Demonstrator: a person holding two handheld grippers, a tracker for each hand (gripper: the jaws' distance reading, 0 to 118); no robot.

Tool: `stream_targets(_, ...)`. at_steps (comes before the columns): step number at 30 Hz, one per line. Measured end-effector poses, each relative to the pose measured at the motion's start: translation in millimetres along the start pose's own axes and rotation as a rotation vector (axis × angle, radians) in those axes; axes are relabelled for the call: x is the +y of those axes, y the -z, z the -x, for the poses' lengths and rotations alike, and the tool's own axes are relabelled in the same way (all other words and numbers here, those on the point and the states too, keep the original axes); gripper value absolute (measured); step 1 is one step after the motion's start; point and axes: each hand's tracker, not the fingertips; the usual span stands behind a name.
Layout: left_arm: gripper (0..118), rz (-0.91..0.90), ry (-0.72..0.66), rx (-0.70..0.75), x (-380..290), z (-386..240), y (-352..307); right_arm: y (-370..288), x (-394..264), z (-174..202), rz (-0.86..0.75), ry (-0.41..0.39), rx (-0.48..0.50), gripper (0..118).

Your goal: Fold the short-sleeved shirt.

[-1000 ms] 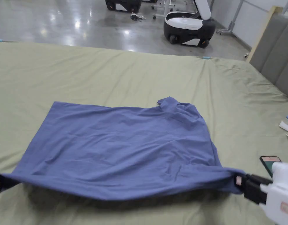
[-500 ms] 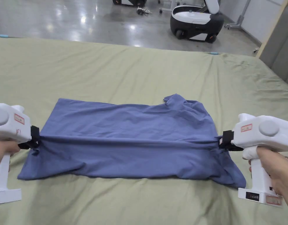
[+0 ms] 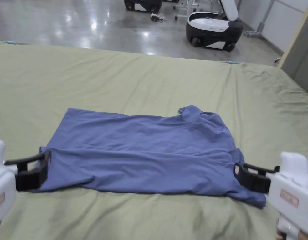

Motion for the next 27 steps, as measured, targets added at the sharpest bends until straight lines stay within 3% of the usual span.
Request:
stream_targets(1,100,0.036,-0.009,0.001,-9.8,-4.1,-11.8,1.1,-15.4,9.0,-0.045,-0.064,0.103,103)
stream_targets(2,98,0.051,-0.014,-0.004,-17.4,-6.1,-20.7,-9.7,-25.5,16.4,-0.079,-0.069,0.102,86)
stream_targets(3,82,0.095,-0.022,-0.027,-30.4,-6.7,-26.8,-17.5,-34.7,24.6,-0.082,-0.061,0.081,48)
stream_targets(4,56,0.112,-0.019,-0.028,-38.5,-8.9,-33.1,-35.5,-33.2,36.4,-0.072,-0.044,0.02,23)
stream_targets(5,21,0.136,0.001,0.01,-44.7,-11.2,-36.9,-45.5,-36.5,44.1,-0.065,-0.028,0.031,12)
stream_targets(6,0,0.186,0.02,0.051,-50.2,-12.3,-36.7,-53.7,-41.7,49.9,-0.068,-0.003,0.048,10)
stream_targets(9,0,0.269,-0.037,-0.013,-59.8,0.5,-29.7,-55.9,-52.2,54.8,-0.034,0.0,0.07,7)
stream_targets(13,4,0.323,0.009,0.008,-55.7,6.5,2.8,-60.0,-54.1,59.9,-0.035,-0.051,0.083,7)
stream_targets(14,20,0.338,0.016,0.006,-54.9,9.2,12.3,-59.6,-53.0,59.5,-0.036,-0.066,0.085,7)
stream_targets(15,57,0.373,0.028,-0.003,-57.9,13.6,30.1,-59.5,-51.3,59.1,-0.035,-0.077,0.089,7)
stream_targets(16,82,0.402,0.027,-0.016,-57.6,15.2,41.9,-58.8,-49.7,58.3,-0.035,-0.084,0.09,7)
stream_targets(17,97,0.451,0.023,-0.024,-57.5,17.0,55.5,-61.6,-52.3,62.9,-0.04,-0.094,0.088,7)
stream_targets(23,98,0.5,0.066,0.018,-62.4,20.2,117.2,-59.6,-48.6,63.2,-0.023,-0.1,0.085,7)
stream_targets(25,96,0.556,0.049,-0.032,-62.2,20.7,130.1,-59.2,-48.4,62.4,-0.018,-0.106,0.075,7)
stream_targets(26,87,0.574,0.054,-0.061,-62.0,19.5,133.9,-56.8,-47.8,59.7,-0.01,-0.107,0.07,7)
stream_targets(27,59,0.563,0.044,-0.094,-57.5,16.7,128.7,-53.5,-47.0,56.5,0.007,-0.112,0.059,7)
